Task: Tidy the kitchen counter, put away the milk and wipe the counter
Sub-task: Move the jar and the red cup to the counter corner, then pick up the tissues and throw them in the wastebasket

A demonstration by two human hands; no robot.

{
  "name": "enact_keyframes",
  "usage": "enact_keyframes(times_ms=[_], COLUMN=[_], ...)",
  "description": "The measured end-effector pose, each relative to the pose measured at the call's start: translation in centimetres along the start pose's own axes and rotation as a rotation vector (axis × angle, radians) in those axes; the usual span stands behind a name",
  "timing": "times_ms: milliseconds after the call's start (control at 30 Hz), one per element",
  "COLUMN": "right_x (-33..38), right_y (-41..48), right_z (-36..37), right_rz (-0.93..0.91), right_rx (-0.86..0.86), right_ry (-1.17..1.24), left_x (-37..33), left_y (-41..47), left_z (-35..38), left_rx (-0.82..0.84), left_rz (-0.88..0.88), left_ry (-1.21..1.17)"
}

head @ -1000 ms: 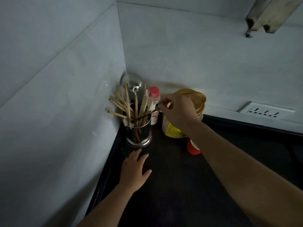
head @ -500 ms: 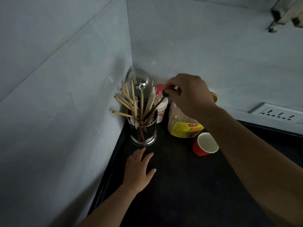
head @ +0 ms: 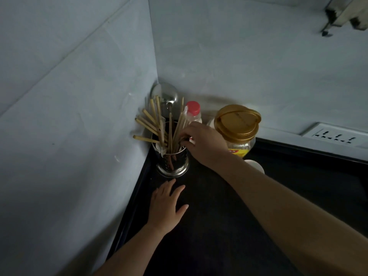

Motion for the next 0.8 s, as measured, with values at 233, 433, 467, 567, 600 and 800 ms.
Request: enact_keyframes(times_ms=[233, 433, 467, 567, 600, 800], right_x=[-1.1, -3.3, -3.4, -3.4, -3.4, -1.8], right_y=[-5.8, -16.3, -18.0, -23.1, -24.9, -36.1], right_z=[-1.2, 1.7, 1.9, 2.2, 2.2, 1.9], right_rz=[0.26, 0.652, 0.699, 0.789, 0.81, 0.889], right_rx=[-0.108, -0.038, -0.049, -0.125, -0.156, -0.271], right_ry=[0.109, 0.165, 0.187, 0.242, 0.266, 0.406], left_x=[0.5, -0.1, -0.8, -3.3, -4.2, -11.8], left_y=[0.3, 0.2, -0.3, -2.0, -2.6, -9.2], left_z=[-1.1, -2.9, -3.1, -3.9, -4.3, -6.3], left_rx=[0.043, 0.068, 0.074, 0.145, 0.162, 0.255], left_rz=[0.042, 0.106, 0.116, 0.168, 0.192, 0.361], left_ry=[-0.064, -0.096, -0.121, -0.172, -0.191, -0.256])
Point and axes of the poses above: each hand's wrist, its own y-axis towards the middle knuckle, its own z-axis out of the palm, x = y × z, the point moved 3 cm from there along y, towards the middle knuckle, and after that the axes turned 11 degrees about y, right-handed, at the moved point
